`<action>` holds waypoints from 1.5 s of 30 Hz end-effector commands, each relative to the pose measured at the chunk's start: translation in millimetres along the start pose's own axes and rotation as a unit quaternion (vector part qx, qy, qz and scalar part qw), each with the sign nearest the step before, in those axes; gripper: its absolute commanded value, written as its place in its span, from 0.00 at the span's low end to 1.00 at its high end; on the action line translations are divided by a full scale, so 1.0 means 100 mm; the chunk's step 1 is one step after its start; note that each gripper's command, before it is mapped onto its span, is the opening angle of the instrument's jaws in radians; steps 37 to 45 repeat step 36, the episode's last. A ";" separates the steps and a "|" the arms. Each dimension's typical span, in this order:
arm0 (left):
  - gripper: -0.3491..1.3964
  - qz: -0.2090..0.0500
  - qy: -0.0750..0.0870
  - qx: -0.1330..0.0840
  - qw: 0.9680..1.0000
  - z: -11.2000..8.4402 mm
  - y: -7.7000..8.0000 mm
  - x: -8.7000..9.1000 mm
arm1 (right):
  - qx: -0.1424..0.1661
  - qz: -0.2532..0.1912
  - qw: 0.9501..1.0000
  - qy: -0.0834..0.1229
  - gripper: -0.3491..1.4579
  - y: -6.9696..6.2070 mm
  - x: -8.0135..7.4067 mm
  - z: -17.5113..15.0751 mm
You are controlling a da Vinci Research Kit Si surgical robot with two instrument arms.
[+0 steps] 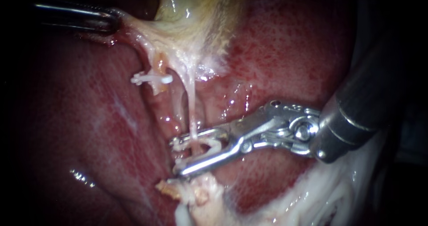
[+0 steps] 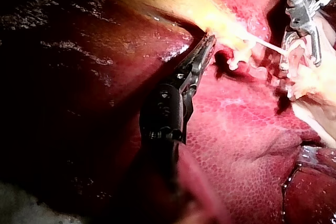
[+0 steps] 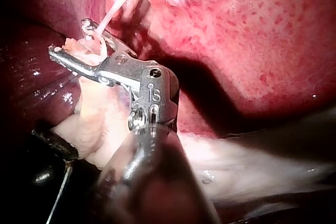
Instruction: Clipping second clip right tube
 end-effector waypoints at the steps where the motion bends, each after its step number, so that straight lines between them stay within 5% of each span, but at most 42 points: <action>1: 0.00 0.000 0.000 0.000 1.000 0.000 0.000 0.000 | 0.000 0.000 1.000 -0.001 0.41 -0.001 -0.001 -0.003; 17: 0.00 0.000 0.000 0.000 1.000 0.000 0.000 0.000 | 0.002 0.012 1.000 -0.001 0.00 -0.005 -0.003 -0.013; 45: 0.00 0.000 0.000 0.000 1.000 0.001 -0.002 -0.001 | 0.010 0.032 0.999 -0.002 0.00 -0.002 -0.005 -0.018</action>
